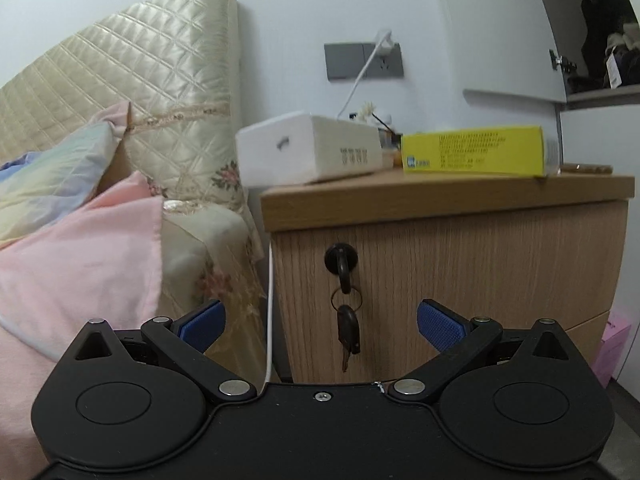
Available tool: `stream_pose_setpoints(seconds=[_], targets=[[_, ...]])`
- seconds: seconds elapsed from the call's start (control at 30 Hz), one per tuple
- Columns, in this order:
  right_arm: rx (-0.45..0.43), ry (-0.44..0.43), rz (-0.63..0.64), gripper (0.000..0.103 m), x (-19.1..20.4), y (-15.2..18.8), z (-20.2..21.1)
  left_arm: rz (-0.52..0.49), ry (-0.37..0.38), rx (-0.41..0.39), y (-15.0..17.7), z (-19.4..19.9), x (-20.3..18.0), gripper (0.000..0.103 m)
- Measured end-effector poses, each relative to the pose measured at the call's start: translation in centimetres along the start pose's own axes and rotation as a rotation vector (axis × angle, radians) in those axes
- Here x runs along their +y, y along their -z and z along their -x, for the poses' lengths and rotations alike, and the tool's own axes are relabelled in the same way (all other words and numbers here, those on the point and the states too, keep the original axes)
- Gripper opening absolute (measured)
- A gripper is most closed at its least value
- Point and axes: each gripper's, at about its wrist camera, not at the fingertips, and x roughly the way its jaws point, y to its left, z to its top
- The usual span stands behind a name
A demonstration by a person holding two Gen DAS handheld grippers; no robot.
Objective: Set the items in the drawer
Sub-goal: 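Move the left tool toward the black key in the drawer lock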
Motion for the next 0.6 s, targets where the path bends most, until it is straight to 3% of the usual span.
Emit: stream_pose_setpoints(seconds=[0.37, 0.6], targets=[[0.013, -0.089, -0.067, 0.103, -4.7, 0.7, -3.6, -0.03, 0.043, 0.001, -0.2, -4.3, 0.5, 0.102], [-0.016, -0.135, -0.062, 0.103, -5.2, 0.8, -4.8, 0.026, 0.12, 0.003, -0.6, -5.9, 1.5, 0.102]])
